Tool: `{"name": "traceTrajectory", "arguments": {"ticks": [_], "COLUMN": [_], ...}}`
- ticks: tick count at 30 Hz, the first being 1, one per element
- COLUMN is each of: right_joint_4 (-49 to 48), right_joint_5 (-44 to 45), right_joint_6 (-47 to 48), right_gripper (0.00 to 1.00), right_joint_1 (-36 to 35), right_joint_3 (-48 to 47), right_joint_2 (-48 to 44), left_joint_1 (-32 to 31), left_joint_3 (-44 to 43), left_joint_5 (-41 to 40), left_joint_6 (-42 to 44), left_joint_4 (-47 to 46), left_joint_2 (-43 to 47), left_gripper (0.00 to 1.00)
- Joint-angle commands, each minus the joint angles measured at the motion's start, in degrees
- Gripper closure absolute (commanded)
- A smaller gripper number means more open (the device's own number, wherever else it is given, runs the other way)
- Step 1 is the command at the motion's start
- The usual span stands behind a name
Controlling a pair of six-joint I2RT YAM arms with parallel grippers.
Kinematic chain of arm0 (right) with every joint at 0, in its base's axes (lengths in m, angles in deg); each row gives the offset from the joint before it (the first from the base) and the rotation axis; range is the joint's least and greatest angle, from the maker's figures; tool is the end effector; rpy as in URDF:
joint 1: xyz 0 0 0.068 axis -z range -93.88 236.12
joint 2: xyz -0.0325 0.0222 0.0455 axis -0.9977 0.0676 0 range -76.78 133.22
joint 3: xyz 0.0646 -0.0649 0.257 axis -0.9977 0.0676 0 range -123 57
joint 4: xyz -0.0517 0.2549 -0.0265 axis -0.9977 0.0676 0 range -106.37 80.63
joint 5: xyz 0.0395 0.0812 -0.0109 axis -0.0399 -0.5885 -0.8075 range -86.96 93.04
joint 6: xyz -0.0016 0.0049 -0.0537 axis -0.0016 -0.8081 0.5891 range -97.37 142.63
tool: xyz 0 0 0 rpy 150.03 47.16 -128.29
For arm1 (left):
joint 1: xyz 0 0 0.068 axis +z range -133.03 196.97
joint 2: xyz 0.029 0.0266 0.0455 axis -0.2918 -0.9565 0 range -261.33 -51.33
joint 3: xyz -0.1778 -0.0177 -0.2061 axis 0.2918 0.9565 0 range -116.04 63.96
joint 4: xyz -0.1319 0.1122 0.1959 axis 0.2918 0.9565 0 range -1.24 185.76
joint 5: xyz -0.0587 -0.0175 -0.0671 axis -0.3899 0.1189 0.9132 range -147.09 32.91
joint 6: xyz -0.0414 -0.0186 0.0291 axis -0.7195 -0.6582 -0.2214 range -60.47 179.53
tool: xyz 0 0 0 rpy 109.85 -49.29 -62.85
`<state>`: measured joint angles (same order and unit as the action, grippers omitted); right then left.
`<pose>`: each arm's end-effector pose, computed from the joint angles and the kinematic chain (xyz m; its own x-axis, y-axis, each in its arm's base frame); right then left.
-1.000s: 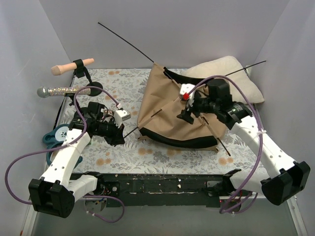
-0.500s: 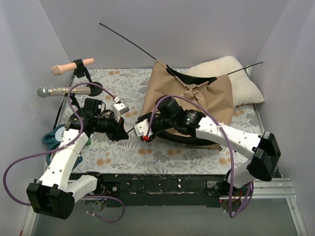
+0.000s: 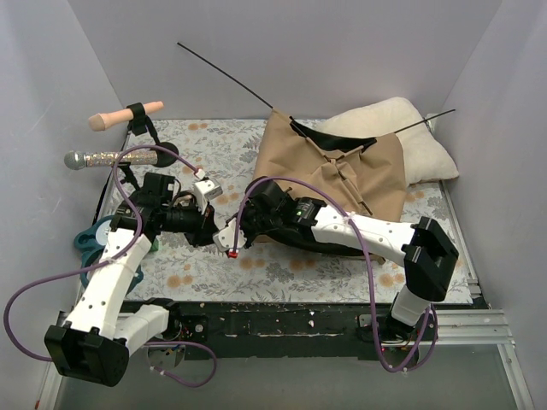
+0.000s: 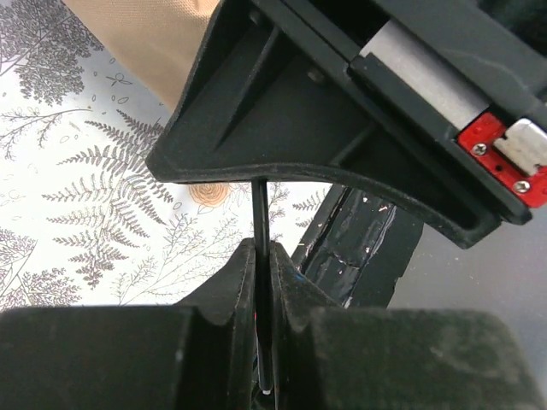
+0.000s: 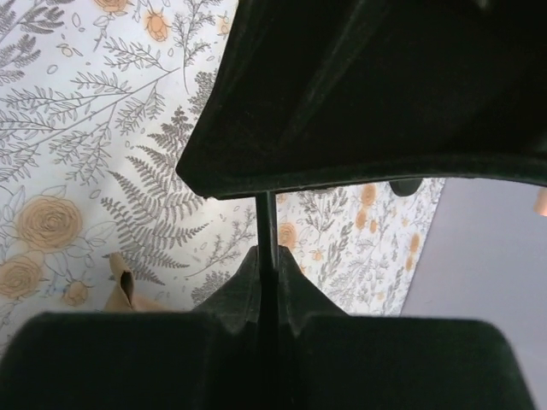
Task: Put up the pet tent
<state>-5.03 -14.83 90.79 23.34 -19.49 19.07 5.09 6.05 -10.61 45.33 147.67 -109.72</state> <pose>0.1689 0.3524 0.2964 0.8108 -0.3551 -0.4653 -0.5765 -0.3469 -0.7398 0.1681 -0.0617 0.3114 -0.9399 0.0251 -0.3406 0.2812 0.6230 -0.7299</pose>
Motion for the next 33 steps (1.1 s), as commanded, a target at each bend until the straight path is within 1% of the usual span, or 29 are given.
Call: {"name": "traceTrajectory", "arguments": {"ticks": [1, 2, 3, 4, 5, 6, 8, 9, 10, 15, 19, 23, 24, 26, 27, 28, 29, 30, 33], "right_joint_4": [-5.26, -5.27, -5.18, -4.92, -4.39, -4.22, -3.43, -2.99, -2.64, 0.88, 1.5, 1.41, 1.15, 0.54, 0.18, 0.09, 0.18, 0.09, 0.01], "right_joint_5": [4.5, 4.94, 5.3, 5.65, 6.0, 6.26, 6.7, 6.88, 6.97, 7.23, 7.67, 8.29, 8.64, 9.6, 10.04, 10.31, 10.48, 10.57, 11.1], "right_joint_6": [2.85, 2.77, 2.51, 2.42, 2.33, 2.15, 1.54, 1.45, 0.93, 0.57, -0.66, -1.36, -1.8, -2.41, -2.94, -3.21, -3.21, -3.12, -2.86], "right_gripper": [0.99, 0.99, 0.99, 0.99, 0.99, 0.99, 0.99, 0.99, 0.99, 0.99, 0.99, 0.99, 0.99, 0.99, 0.99, 0.99, 0.99, 0.99, 0.99], "right_joint_1": [-0.59, -0.06, 0.55, 1.08, 1.78, 2.57, 4.24, 4.94, 5.91, 9.69, 11.1, 11.63, 11.81, 12.07, 12.07, 12.07, 12.07, 12.07, 12.07], "right_joint_3": [-2.0, -2.0, -2.0, -1.82, -1.74, -1.82, -2.35, -2.87, -3.83, -9.2, -13.33, -15.71, -15.97, -16.5, -16.85, -17.11, -17.38, -17.55, -17.99], "right_joint_2": [-0.31, -0.75, -1.54, -2.42, -3.3, -4.35, -5.76, -6.37, -6.73, -7.35, -7.35, -7.52, -7.52, -7.61, -7.52, -7.52, -7.7, -7.79, -8.05], "left_joint_1": [-0.25, -0.25, -0.16, 0.45, 1.5, 2.9, 6.58, 8.0, 8.8, 9.51, 9.42, 9.51, 9.42, 9.42, 9.33, 9.07, 8.54, 7.5, 1.62], "left_joint_3": [-0.36, -0.54, -0.97, -1.5, -1.77, -1.68, -0.54, -0.02, 0.6, 2.97, 8.76, 17.9, 19.49, 23.0, 25.28, 27.22, 28.72, 30.04, 31.1], "left_joint_5": [4.07, 2.75, 0.91, -0.67, -1.73, -1.57, 0.36, 0.89, 1.16, 2.91, 8.53, 8.1, 8.8, 11.95, 14.32, 15.04, 14.17, 12.6, 6.89], "left_joint_6": [-2.75, -3.9, -4.17, -5.13, -5.75, -5.76, -6.45, -7.15, -8.29, -11.47, -12.34, -18.31, -18.76, -21.47, -23.31, -26.2, -29.8, -31.4, -29.85], "left_joint_4": [-3.98, -4.24, -3.73, -3.98, -4.51, -5.03, -7.83, -10.03, -12.92, -24.62, -32.61, -47.81, -49.67, -56.85, -61.77, -67.21, -72.14, -76.36, -81.14], "left_joint_2": [3.02, 3.28, 3.28, 3.54, 3.9, 4.51, 7.31, 8.63, 9.78, 14.62, 17.42, 21.03, 21.21, 21.04, 20.78, 20.6, 20.25, 19.72, 17.35], "left_gripper": [1.0, 0.84, 0.65, 0.36, 0.16, 0.11, 0.07, 0.03, 0.02, 0.02, 0.02, 0.02, 0.02, 0.02, 0.02, 0.02, 0.02, 0.02, 0.02]}}
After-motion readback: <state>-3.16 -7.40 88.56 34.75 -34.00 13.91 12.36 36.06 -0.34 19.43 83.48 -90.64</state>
